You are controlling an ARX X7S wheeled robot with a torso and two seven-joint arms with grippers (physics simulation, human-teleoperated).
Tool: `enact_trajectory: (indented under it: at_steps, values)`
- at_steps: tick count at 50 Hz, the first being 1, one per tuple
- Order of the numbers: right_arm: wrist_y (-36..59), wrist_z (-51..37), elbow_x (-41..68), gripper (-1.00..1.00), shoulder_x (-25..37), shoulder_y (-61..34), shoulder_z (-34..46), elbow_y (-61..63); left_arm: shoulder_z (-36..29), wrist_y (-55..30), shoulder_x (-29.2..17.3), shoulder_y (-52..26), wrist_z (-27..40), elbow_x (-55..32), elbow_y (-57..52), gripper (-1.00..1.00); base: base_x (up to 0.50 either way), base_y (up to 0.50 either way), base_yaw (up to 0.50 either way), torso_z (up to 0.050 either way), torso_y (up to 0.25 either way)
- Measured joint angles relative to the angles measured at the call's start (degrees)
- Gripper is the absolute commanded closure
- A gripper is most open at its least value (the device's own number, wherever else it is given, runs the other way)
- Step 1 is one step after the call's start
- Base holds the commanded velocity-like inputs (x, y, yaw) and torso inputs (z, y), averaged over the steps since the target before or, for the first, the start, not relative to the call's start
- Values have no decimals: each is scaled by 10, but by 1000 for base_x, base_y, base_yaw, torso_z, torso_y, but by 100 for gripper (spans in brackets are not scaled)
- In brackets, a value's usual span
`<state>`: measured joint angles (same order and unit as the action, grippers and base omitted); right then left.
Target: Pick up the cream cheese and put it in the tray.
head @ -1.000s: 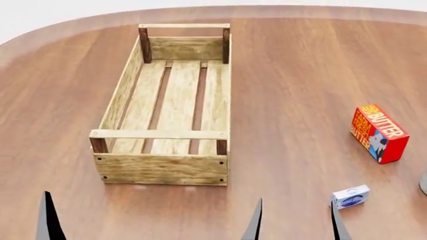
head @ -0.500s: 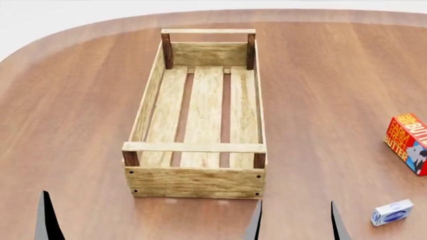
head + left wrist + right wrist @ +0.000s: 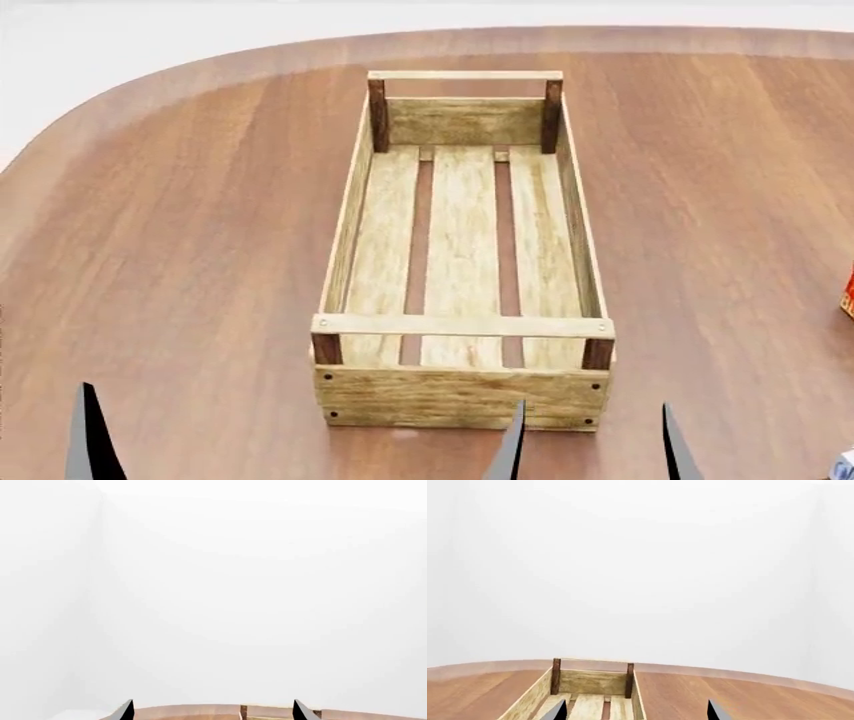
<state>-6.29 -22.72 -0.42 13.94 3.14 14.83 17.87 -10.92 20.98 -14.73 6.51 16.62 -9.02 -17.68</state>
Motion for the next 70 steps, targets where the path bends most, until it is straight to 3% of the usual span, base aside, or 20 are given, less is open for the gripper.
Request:
enact_trajectory:
  at_steps: [70]
  values:
    - [-3, -10, 25, -100, 14, -7, 13, -6, -14, 8, -13, -2, 14, -4, 6, -100, 223, 58, 0, 0, 0]
